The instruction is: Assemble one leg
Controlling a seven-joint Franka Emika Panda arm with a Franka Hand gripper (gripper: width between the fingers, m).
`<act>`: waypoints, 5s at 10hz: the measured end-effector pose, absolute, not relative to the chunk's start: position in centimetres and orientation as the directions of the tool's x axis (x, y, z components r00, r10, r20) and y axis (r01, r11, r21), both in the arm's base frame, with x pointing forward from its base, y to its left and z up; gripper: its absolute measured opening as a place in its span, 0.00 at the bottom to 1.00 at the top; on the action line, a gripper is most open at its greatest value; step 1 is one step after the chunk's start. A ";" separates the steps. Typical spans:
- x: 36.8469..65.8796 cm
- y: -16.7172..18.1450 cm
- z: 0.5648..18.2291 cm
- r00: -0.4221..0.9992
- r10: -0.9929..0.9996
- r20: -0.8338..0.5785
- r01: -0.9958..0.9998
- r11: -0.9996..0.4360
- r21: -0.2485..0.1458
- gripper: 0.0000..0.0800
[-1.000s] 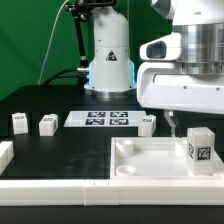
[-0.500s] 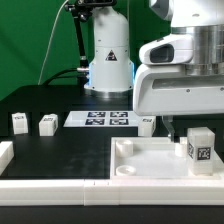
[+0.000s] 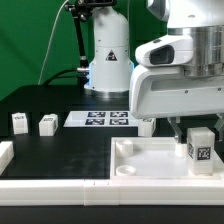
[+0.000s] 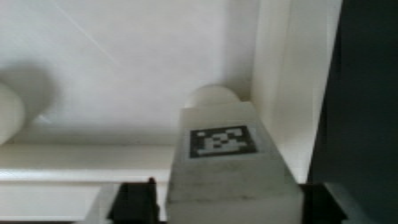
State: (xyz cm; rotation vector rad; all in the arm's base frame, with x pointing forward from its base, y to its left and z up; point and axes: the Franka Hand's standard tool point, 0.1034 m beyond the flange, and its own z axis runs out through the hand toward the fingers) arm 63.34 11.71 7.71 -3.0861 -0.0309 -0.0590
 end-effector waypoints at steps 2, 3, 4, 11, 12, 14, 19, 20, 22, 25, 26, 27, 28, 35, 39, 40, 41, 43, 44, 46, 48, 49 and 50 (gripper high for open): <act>63.3 11.7 7.7 0.999 0.005 0.038 0.007 -0.998 -0.055 0.36; 63.3 11.8 7.7 0.997 -0.075 0.032 -0.073 -0.995 -0.063 0.36; 63.2 11.8 7.6 0.983 -0.185 0.023 -0.183 -0.981 -0.069 0.36; 62.9 12.1 7.5 0.430 -0.902 -0.048 -0.900 -0.424 -0.100 0.36; 62.9 12.1 7.5 0.349 -0.935 -0.059 -0.934 -0.343 -0.097 0.36; 62.9 12.1 7.5 0.248 -0.966 -0.070 -0.966 -0.242 -0.092 0.37; 63.0 12.6 7.5 0.529 -0.847 -0.049 -0.848 -0.525 -0.076 0.80; 63.1 12.6 7.6 0.644 -0.764 -0.036 -0.764 -0.640 -0.083 0.81; 63.3 12.6 7.8 0.775 -0.631 -0.025 -0.631 -0.771 -0.084 0.81; 63.6 12.5 8.0 0.944 -0.330 0.022 -0.328 -0.943 -0.063 0.81; 63.7 12.4 8.0 0.976 -0.217 0.033 -0.215 -0.975 -0.049 0.81; 63.7 12.4 8.1 0.985 -0.168 0.037 -0.166 -0.985 -0.046 0.81; 63.8 12.1 8.0 0.998 -0.038 0.047 -0.036 -0.999 -0.041 0.81; 63.7 11.7 7.9 0.995 0.089 0.050 0.091 -0.995 -0.034 0.36; 63.4 11.9 7.8 0.977 -0.209 0.032 -0.207 -0.977 -0.051 0.36; 63.4 11.9 7.8 0.931 -0.365 0.024 -0.363 -0.930 -0.061 0.36; 63.4 11.6 7.8 0.865 -0.502 0.023 -0.498 -0.863 -0.089 0.36; 63.2 11.5 7.8 0.705 -0.709 0.001 -0.704 -0.701 -0.112 0.36; 63.1 11.4 7.8 0.601 -0.799 -0.016 -0.794 -0.596 -0.117 0.36; 63.1 11.4 7.8 0.494 -0.869 -0.031 -0.866 -0.487 -0.114 0.36; 63.1 11.5 7.8 0.419 -0.907 -0.040 -0.904 -0.413 -0.111 0.36; 63.1 11.5 7.8 0.430 -0.902 -0.039 -0.899 -0.424 -0.111 0.44; 63.1 11.5 7.8 0.469 -0.883 -0.034 -0.879 -0.463 -0.112 0.64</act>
Offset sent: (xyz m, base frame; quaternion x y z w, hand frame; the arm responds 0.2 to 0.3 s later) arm -0.0091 -0.0032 0.0006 0.0094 -0.0073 0.2447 0.9695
